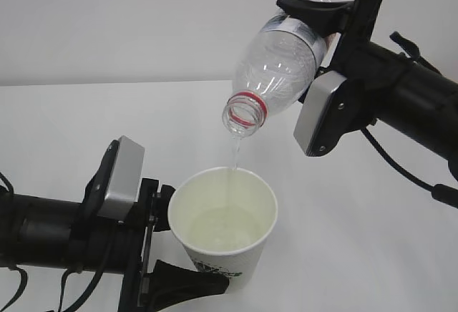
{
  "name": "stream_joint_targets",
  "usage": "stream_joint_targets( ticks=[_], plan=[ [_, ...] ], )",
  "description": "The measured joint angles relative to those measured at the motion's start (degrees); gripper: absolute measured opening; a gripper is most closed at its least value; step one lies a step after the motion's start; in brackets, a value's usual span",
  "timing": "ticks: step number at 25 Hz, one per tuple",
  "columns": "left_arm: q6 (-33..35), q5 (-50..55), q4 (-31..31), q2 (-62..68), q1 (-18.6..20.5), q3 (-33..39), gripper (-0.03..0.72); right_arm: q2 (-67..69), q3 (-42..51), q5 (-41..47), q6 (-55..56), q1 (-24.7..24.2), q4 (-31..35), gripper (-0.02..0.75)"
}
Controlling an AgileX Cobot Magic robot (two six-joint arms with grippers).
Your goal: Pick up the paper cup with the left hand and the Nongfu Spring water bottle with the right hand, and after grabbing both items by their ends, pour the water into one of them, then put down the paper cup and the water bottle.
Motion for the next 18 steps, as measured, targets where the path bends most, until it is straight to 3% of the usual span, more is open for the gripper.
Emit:
stream_joint_targets(
  ticks=[18],
  plan=[
    [0.0,0.1,-0.4,0.0,0.0,0.0,0.554,0.0,-0.3,-0.1,0.0,0.0,0.0,0.492]
  ],
)
